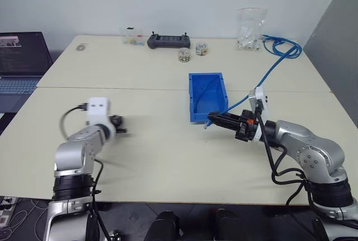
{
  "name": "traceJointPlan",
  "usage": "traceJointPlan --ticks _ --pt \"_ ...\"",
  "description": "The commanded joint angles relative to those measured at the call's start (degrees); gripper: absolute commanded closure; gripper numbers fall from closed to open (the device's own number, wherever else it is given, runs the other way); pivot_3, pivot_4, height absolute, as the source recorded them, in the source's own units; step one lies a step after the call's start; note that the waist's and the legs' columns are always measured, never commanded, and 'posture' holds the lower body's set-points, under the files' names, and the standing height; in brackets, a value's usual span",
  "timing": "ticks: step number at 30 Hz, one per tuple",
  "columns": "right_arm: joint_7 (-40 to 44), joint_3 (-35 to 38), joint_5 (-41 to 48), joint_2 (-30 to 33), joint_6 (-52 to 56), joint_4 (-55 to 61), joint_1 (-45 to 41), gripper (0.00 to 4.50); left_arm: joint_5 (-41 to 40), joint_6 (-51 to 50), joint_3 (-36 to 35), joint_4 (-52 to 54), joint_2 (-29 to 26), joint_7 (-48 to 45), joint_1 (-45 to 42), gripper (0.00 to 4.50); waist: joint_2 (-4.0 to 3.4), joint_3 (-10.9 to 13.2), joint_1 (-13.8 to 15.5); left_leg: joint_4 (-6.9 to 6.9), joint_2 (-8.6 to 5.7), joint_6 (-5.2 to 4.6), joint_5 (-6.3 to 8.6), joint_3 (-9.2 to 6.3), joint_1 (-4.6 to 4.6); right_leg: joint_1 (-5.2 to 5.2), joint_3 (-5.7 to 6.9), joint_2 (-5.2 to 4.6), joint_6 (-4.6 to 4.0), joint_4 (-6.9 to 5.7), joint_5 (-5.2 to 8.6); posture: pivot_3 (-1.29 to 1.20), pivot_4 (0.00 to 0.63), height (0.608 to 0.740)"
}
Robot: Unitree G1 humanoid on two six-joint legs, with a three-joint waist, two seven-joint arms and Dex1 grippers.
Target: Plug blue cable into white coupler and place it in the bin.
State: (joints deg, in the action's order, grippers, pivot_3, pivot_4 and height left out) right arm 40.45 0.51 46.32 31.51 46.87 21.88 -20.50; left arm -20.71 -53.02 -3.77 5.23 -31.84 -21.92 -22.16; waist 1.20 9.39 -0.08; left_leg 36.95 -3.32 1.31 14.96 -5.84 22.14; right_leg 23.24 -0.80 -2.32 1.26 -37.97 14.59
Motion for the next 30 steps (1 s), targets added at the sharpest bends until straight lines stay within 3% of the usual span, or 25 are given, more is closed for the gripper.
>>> traceJointPlan --ticks 1,3,6,11,18,30 --pt "1.5 2.3 -0.4 3.0 -1.1 4.2 2.4 4.50 -3.4 1.3 9.9 10.0 -6.1 -16.3 -0.5 3.69 -0.01 0.0 -0.1 -0.01 0.00 -0.01 0.00 0.01 0.00 0.01 -0.01 0.01 0.00 0.00 0.01 0.00 0.150 0.740" --pt "1.6 2.5 -0.5 4.2 -1.4 5.1 3.8 4.50 -3.1 4.5 14.3 11.1 -9.2 -23.2 -1.3 3.69 -0.04 0.0 -0.4 -0.01 0.01 -0.03 0.01 0.04 -0.03 0.00 -0.04 0.02 -0.01 -0.02 0.01 0.00 0.150 0.740" --pt "1.6 3.1 -1.4 5.7 -2.6 7.1 7.3 4.50 3.8 17.2 26.0 8.6 -13.9 -38.0 -6.0 3.69 -0.05 0.0 -0.8 -0.05 0.14 -0.06 0.03 0.09 -0.08 0.00 -0.04 0.13 -0.06 0.00 0.05 0.00 0.150 0.740" --pt "2.7 1.3 -5.9 7.5 -6.5 8.9 10.3 4.50 11.8 30.2 34.1 -1.4 -9.8 -44.5 -12.2 3.69 -0.07 0.0 -0.6 -0.01 0.12 -0.09 0.03 0.15 -0.07 -0.03 -0.06 0.14 0.14 0.01 0.19 0.00 0.150 0.740" --pt "3.4 -5.4 -12.7 5.6 -12.2 8.8 9.3 4.50 18.2 38.7 37.3 -11.8 -2.7 -46.1 -13.7 3.69 -0.07 0.0 -0.5 0.02 0.11 -0.10 0.03 0.11 -0.06 -0.05 -0.04 0.14 0.19 -0.02 0.20 0.00 0.150 0.740" --pt "3.5 -19.5 -25.5 -1.9 -15.4 -2.3 -1.9 4.50 19.8 37.7 35.7 -14.7 -0.3 -49.2 -12.4 3.69 -0.09 0.0 -0.1 0.08 0.01 -0.12 0.01 0.04 -0.14 -0.14 -0.02 0.12 0.15 -0.04 0.15 0.00 0.150 0.740"
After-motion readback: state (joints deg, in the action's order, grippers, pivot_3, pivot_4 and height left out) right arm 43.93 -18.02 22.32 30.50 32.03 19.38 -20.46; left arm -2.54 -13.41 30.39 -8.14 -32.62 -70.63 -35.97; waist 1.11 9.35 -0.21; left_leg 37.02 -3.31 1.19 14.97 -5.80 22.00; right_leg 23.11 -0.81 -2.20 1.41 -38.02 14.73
